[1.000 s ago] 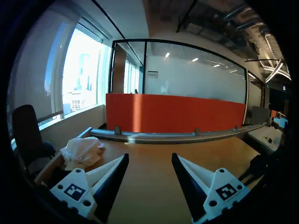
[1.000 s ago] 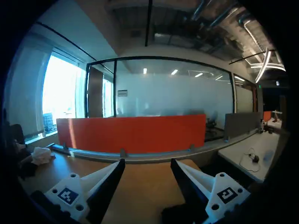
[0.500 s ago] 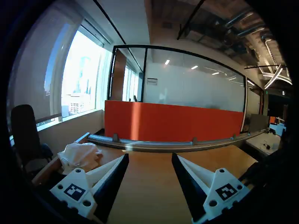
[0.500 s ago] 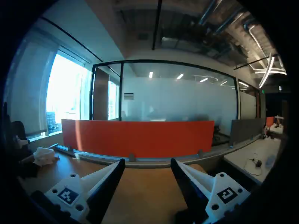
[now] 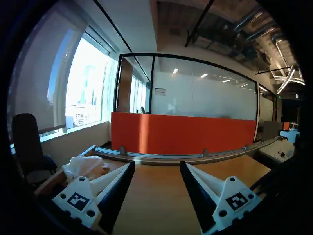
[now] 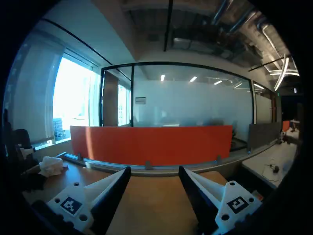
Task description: Fold towel
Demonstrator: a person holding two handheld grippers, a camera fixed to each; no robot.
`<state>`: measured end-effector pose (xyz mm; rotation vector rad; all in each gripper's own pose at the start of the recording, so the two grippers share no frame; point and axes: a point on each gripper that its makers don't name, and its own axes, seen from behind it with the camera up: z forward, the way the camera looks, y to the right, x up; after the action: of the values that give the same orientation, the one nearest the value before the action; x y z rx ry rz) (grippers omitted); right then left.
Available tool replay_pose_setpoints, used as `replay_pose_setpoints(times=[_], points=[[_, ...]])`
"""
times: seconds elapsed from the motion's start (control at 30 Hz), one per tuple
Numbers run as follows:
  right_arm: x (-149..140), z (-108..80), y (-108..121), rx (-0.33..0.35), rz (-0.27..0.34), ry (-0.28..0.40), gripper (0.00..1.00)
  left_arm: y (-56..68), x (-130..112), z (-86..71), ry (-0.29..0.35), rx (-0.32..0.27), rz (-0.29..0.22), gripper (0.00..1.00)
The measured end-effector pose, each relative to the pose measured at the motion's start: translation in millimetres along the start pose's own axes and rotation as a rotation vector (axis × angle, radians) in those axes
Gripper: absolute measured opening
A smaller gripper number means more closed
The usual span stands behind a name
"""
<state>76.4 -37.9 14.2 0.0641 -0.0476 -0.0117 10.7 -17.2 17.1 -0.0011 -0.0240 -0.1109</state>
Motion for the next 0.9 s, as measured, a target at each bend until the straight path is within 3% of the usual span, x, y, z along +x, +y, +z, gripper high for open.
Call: replay_pose_setpoints(times=[0.33, 0.6, 0.9], points=[[8.0, 2.5, -13.8, 0.014, -0.002, -0.009, 0.94, -2.9, -6.3, -5.3, 0.026, 0.017, 0.033, 0.84], [7.2, 2.8, -22.0, 0.022, -0.017, -0.013, 0.94, -5.5, -31.5, -9.2, 0.041, 0.019, 0.103, 0.84], [-0.6, 7.5, -37.5, 0.029, -0.012, -0.009, 0.94, -6.9, -69.7, -13.6, 0.076, 0.016, 0.14, 0.84]])
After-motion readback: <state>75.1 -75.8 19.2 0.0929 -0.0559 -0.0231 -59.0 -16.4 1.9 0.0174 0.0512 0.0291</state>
